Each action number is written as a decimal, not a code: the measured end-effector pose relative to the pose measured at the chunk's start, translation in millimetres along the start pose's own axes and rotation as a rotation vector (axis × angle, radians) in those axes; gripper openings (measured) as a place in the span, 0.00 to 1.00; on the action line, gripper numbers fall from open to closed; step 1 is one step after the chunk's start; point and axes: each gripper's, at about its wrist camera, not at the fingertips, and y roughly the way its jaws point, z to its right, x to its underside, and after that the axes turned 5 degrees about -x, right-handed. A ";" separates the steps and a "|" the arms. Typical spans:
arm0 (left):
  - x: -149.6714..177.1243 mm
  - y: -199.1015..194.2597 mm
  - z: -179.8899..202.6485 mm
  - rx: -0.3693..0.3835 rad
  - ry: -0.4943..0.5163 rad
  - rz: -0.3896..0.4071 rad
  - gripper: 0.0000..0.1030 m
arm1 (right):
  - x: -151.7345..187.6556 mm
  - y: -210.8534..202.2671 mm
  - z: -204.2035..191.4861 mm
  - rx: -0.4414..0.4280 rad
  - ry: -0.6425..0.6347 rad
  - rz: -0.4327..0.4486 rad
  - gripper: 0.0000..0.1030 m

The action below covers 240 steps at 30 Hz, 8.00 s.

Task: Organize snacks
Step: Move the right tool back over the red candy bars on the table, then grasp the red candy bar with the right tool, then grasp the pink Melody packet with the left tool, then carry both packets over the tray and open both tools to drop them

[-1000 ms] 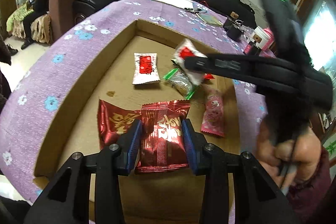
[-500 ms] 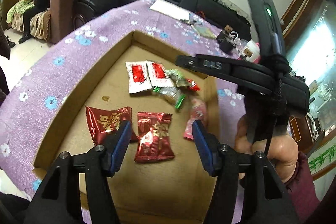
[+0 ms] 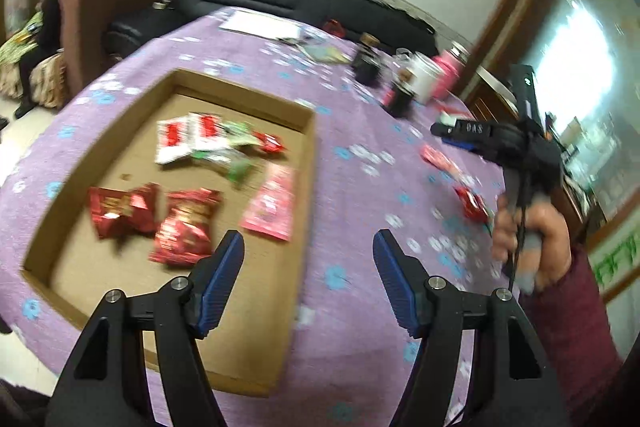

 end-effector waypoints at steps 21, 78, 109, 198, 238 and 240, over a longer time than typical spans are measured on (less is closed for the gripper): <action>12.2 12.0 13.0 -0.021 0.027 -0.059 0.64 | -15.3 63.4 122.0 0.134 0.185 -0.118 0.29; 32.1 68.2 98.6 -0.186 0.259 -0.143 0.64 | 81.8 -15.9 85.0 0.059 0.057 -0.022 0.25; 11.8 102.9 103.8 -0.040 0.112 -0.177 0.64 | 121.7 -34.7 25.0 0.027 -0.130 -0.106 0.19; 7.5 27.6 -124.2 -0.262 -0.214 -0.033 0.23 | 134.1 17.4 -235.3 -0.245 -0.396 -0.215 0.19; 2.1 -29.2 -80.1 -0.362 -0.132 0.139 0.58 | 131.8 -15.8 -223.2 -0.286 -0.342 -0.155 0.36; 3.0 -31.6 -74.1 -0.369 -0.115 0.144 0.58 | 130.7 -21.3 -218.2 -0.286 -0.327 -0.144 0.37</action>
